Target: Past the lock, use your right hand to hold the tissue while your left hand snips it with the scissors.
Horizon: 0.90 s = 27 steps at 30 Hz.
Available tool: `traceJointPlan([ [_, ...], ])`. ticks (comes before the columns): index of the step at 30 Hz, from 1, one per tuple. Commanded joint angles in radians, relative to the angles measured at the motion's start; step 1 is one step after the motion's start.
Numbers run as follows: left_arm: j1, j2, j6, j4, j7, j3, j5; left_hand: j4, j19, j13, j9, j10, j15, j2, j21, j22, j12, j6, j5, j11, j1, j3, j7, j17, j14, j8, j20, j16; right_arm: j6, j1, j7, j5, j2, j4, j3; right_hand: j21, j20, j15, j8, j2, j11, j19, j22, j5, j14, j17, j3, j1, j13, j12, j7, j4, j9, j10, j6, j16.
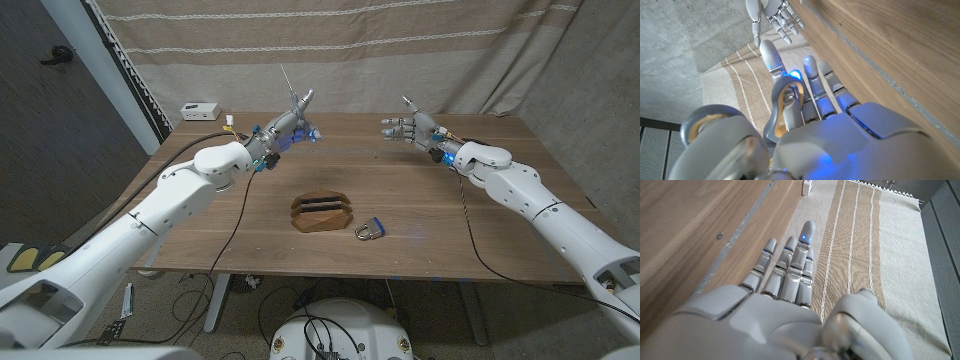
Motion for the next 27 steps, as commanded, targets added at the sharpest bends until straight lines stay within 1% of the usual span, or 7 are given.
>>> traceJointPlan([
  [1, -0.058, 0.009, 0.041, 0.031, -0.062, 0.029, -0.008, -0.048, 0.003, 0.068, -0.003, 0.044, -0.063, -0.033, -0.005, 0.002, 0.242, 0.032, 0.007, -0.027, -0.029, -0.042, 0.041, 0.002, 0.014, -0.003, -0.01, 0.007, -0.001, 0.009, -0.01, -0.007, 0.001, 0.006, 0.001, -0.004, 0.006, -0.017, 0.004, 0.0, -0.003, 0.001, 0.005, 0.005, -0.005, 0.0, -0.001, 0.001, 0.006, -0.002, 0.001, -0.006, 0.001, -0.001, -0.001, -0.001],
  [11, -0.093, -0.005, 0.065, 0.04, -0.067, 0.065, 0.023, -0.056, 0.002, 0.068, 0.008, 0.054, -0.064, -0.033, -0.007, 0.006, 0.242, 0.04, 0.013, -0.023, -0.032, -0.042, 0.047, 0.001, 0.021, 0.001, -0.01, 0.01, 0.007, -0.011, -0.049, -0.041, -0.027, -0.036, 0.007, -0.008, 0.008, -0.013, 0.001, 0.001, -0.001, 0.001, 0.006, 0.006, -0.015, -0.001, -0.002, 0.001, 0.01, -0.005, -0.001, -0.008, 0.001, -0.008, -0.014, -0.005],
  [17, -0.09, -0.005, 0.087, 0.031, -0.066, 0.07, 0.015, -0.059, 0.003, 0.068, 0.009, 0.056, -0.063, -0.033, -0.007, 0.008, 0.241, 0.05, 0.015, -0.025, -0.033, -0.042, 0.046, 0.0, 0.026, 0.003, -0.01, 0.012, 0.005, -0.014, -0.068, -0.078, -0.047, -0.056, -0.002, -0.019, 0.011, -0.008, -0.002, 0.003, 0.009, -0.009, 0.006, 0.008, -0.045, -0.001, -0.002, 0.003, 0.016, -0.017, -0.004, -0.01, 0.001, -0.039, -0.029, -0.017],
  [20, -0.091, -0.008, 0.095, 0.028, -0.067, 0.074, 0.012, -0.062, 0.003, 0.069, 0.012, 0.058, -0.062, -0.032, -0.008, 0.009, 0.241, 0.048, 0.017, -0.028, -0.034, -0.042, 0.046, 0.001, 0.028, 0.002, -0.01, 0.013, 0.012, -0.016, -0.078, -0.101, -0.051, -0.058, -0.011, -0.027, 0.015, -0.008, -0.004, 0.005, 0.016, -0.017, 0.006, 0.01, -0.062, 0.0, -0.001, 0.005, 0.021, -0.028, -0.006, -0.013, 0.001, -0.068, -0.043, -0.023],
  [23, -0.093, -0.01, 0.101, 0.024, -0.068, 0.079, 0.012, -0.064, 0.003, 0.069, 0.011, 0.058, -0.063, -0.032, -0.008, 0.01, 0.241, 0.047, 0.018, -0.027, -0.034, -0.042, 0.043, 0.006, 0.025, 0.0, -0.01, 0.015, 0.017, -0.02, -0.088, -0.118, -0.054, -0.064, -0.015, -0.04, 0.019, 0.027, -0.006, 0.01, 0.02, -0.017, 0.007, 0.015, -0.082, 0.001, 0.0, 0.013, 0.027, -0.073, -0.009, -0.02, 0.001, -0.175, -0.074, -0.028],
  [26, -0.092, -0.013, 0.104, 0.022, -0.069, 0.082, 0.01, -0.066, 0.003, 0.069, 0.01, 0.059, -0.064, -0.032, -0.008, 0.01, 0.241, 0.048, 0.019, -0.027, -0.035, -0.042, 0.045, 0.0, 0.026, -0.002, -0.01, 0.013, 0.012, -0.018, -0.087, -0.13, -0.063, -0.067, -0.019, -0.043, 0.021, 0.026, -0.006, 0.012, 0.018, -0.016, 0.007, 0.016, -0.101, 0.001, 0.001, 0.015, 0.029, -0.076, -0.012, -0.021, 0.001, -0.183, -0.081, -0.035],
  [27, -0.091, -0.014, 0.103, 0.022, -0.068, 0.082, 0.009, -0.066, 0.003, 0.069, 0.011, 0.06, -0.065, -0.032, -0.009, 0.011, 0.241, 0.047, 0.019, -0.027, -0.035, -0.042, 0.044, 0.003, 0.026, -0.002, -0.01, 0.014, 0.009, -0.02, -0.094, -0.136, -0.067, -0.072, -0.019, -0.049, 0.027, 0.025, -0.017, 0.015, 0.026, -0.018, 0.008, 0.018, -0.113, 0.002, 0.002, 0.019, 0.031, -0.085, -0.022, -0.024, 0.001, -0.201, -0.125, -0.038],
])
